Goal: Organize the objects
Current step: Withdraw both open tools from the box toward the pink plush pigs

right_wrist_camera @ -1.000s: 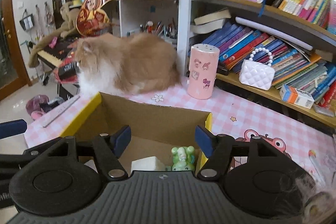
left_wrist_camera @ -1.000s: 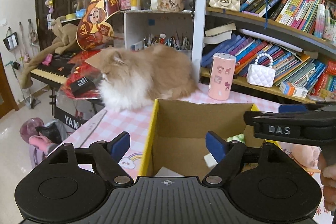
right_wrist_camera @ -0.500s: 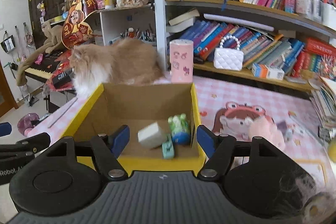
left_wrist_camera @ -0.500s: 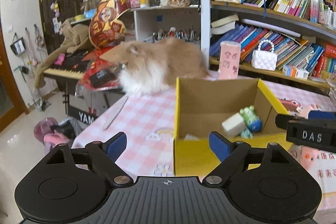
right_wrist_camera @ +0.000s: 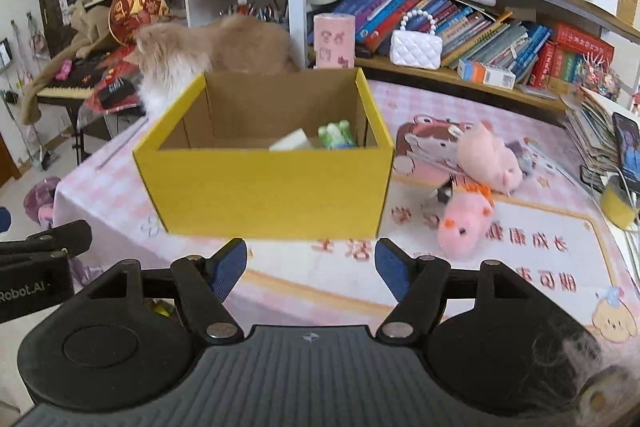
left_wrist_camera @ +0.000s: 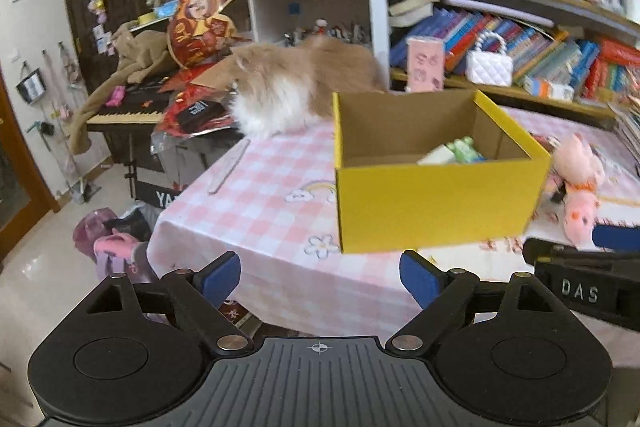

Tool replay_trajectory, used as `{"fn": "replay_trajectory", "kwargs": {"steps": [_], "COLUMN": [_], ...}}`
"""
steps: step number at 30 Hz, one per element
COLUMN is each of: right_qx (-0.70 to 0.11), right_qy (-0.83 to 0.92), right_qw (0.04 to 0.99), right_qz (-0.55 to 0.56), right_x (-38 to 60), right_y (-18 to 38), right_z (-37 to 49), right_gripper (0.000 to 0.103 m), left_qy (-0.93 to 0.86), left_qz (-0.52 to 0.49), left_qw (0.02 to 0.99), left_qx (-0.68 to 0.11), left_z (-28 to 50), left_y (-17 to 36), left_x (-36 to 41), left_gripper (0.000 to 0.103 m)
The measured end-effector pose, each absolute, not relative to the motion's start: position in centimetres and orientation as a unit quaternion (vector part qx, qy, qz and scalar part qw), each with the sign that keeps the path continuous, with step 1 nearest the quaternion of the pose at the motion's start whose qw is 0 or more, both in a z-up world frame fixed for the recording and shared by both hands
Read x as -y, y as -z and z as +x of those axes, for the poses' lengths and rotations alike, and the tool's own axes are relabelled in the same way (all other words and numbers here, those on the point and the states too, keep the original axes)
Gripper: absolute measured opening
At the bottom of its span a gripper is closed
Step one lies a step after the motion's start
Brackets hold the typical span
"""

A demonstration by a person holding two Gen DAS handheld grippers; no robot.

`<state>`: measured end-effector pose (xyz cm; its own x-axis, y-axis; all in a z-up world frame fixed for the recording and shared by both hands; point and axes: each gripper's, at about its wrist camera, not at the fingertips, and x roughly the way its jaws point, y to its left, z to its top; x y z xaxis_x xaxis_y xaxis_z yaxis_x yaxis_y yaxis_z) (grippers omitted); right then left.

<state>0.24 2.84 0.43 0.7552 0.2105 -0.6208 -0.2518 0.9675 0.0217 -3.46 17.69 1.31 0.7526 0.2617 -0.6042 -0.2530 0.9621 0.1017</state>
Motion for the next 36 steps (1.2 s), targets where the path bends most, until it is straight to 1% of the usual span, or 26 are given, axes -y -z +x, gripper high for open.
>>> {"fn": "replay_trajectory", "kwargs": {"steps": [3, 9, 17, 28, 36], "right_qx": [-0.331, -0.356, -0.376, -0.381, -0.389], "right_qy": [-0.119, -0.106, -0.063, 0.057, 0.109], "right_qw": [0.936, 0.928, 0.924, 0.922, 0.913], "right_qz": [-0.025, -0.016, -0.006, 0.037, 0.049], "right_x": [-2.3, -1.3, 1.5, 8.6, 13.6], "right_y": [-0.1, 0.9, 1.6, 1.6, 2.1], "right_z": [-0.9, -2.6, -5.1, -6.9, -6.0], "right_gripper": [0.072, 0.072, 0.073, 0.076, 0.078], "left_qy": [-0.127, -0.101, -0.045, 0.06, 0.105], "left_qz": [0.016, 0.021, 0.016, 0.049, 0.07], "left_qw": [0.937, 0.935, 0.933, 0.932, 0.924], "left_qx": [-0.326, -0.34, -0.358, -0.355, -0.361], "left_z": [-4.3, -5.4, -6.0, -3.9, -1.8], "left_y": [-1.2, -0.5, 0.7, 0.9, 1.3], "left_x": [-17.3, -16.3, -14.2, -7.8, -2.4], "left_gripper": [0.09, 0.093, 0.093, 0.093, 0.093]}}
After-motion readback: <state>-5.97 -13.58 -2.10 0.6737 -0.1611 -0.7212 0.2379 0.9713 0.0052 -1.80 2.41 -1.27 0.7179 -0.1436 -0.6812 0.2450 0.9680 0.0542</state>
